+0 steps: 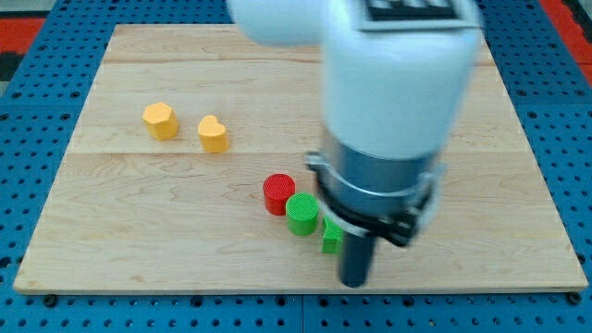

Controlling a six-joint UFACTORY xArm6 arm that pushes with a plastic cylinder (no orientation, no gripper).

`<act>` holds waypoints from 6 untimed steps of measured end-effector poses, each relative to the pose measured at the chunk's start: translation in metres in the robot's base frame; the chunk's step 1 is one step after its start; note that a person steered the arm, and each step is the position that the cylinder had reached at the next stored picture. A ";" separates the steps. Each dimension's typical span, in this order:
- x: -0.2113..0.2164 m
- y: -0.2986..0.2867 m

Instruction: Separate the red star from green star

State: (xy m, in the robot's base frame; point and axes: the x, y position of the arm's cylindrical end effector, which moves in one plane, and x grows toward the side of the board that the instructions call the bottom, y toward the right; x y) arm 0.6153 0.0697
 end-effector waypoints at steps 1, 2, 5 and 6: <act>0.002 0.033; -0.027 0.054; -0.130 -0.035; -0.143 -0.004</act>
State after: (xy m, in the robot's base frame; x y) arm 0.4726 0.0658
